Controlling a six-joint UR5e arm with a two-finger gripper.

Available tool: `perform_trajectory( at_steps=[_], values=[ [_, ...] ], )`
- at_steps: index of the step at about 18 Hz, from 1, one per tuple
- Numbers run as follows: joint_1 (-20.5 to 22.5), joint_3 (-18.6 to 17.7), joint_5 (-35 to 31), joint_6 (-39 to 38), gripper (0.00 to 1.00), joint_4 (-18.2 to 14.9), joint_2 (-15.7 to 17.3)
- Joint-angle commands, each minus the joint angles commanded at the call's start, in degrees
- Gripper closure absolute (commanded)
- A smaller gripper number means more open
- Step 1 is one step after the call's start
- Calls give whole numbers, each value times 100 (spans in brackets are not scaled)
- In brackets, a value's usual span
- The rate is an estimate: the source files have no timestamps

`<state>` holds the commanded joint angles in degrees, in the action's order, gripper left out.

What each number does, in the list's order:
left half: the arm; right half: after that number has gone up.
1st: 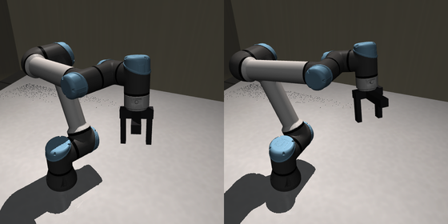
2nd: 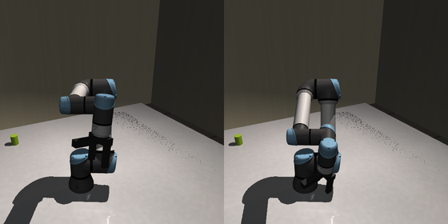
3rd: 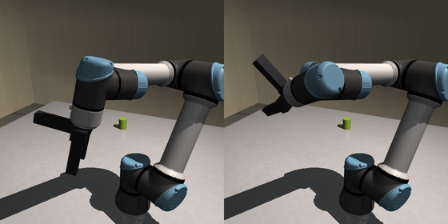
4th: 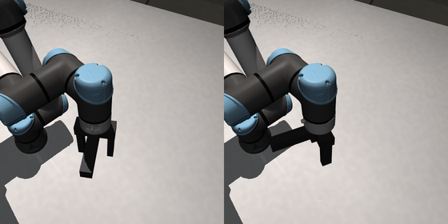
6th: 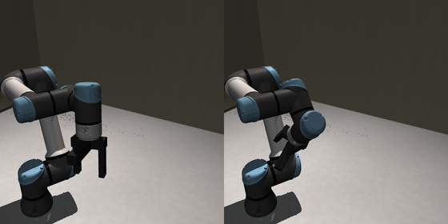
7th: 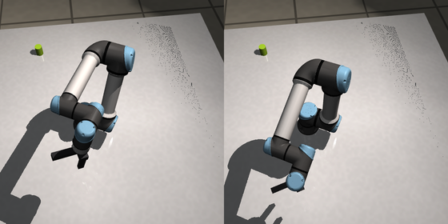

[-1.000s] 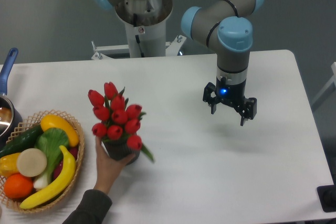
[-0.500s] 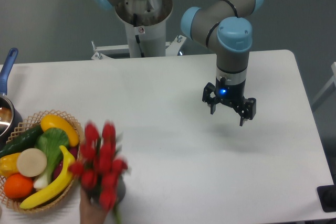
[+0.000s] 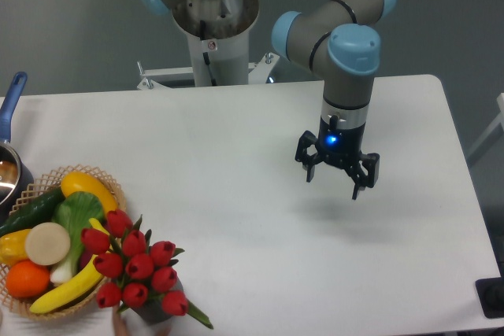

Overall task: Pick up the flowers from the vase
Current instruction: 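Move the open gripper down to the red tulip stems above the vase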

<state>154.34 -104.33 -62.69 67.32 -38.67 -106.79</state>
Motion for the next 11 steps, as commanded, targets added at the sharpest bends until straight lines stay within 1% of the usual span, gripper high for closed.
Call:
perform_trajectory(
  at_steps=[3, 4, 6, 7, 9, 10, 11],
  values=[
    [-88, 202, 808, -18, 0, -9, -17],
    [-184, 229, 1185, -18, 0, -9, -35],
    [-272, 255, 1985, -18, 0, -9, -192],
    [-325, 247, 2258, -18, 0, -9, -280],
    [-500, 246, 2567, -18, 0, -9, -351],
    [-579, 273, 2760, -18, 0, -9, -447],
    [-606, 264, 3049, -18, 0, -9, -509]
  ],
)
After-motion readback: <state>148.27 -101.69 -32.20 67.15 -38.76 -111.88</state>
